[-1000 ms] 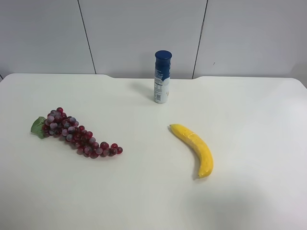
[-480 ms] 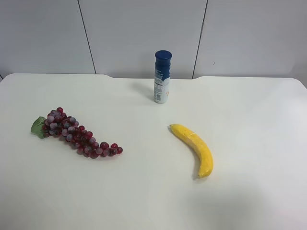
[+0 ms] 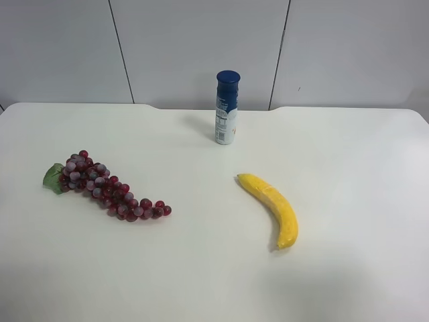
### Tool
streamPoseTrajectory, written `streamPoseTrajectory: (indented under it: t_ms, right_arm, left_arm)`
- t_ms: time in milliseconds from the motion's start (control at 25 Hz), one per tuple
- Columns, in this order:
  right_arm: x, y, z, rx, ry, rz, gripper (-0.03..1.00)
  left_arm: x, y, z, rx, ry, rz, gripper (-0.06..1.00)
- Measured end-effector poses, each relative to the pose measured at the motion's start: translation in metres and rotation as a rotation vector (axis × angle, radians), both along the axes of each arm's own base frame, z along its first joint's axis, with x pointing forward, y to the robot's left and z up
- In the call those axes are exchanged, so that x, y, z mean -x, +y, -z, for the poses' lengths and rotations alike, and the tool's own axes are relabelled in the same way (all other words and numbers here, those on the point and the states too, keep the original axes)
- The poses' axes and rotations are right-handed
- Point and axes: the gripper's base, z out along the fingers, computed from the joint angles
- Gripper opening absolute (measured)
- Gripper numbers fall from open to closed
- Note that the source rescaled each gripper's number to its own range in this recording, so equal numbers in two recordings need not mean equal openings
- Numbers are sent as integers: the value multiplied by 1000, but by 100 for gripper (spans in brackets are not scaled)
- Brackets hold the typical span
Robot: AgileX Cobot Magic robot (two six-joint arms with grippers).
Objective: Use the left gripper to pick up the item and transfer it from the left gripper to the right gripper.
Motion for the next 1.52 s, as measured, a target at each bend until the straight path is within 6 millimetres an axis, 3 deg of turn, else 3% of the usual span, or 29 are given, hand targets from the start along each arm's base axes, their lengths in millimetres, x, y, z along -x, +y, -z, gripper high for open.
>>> streamPoseTrajectory:
  t_ms: [320,840,1080,1240,1520]
  right_arm:
    - [0,0,0,0,0,0,100]
    - [0,0,0,0,0,0,100]
    - [0,0,0,0,0,0,100]
    - [0,0,0,0,0,0,100]
    - [0,0,0,0,0,0,100]
  left_arm:
    - [-55,-5,43,165,170,-125,100]
    - [-107,-42,105,274,251,-333,100]
    - [-131,-47,130,271,316,-372,100]
    - [-143,-48,143,267,380,-404,100]
    - [-144,-62,153,313,432,-530,100]
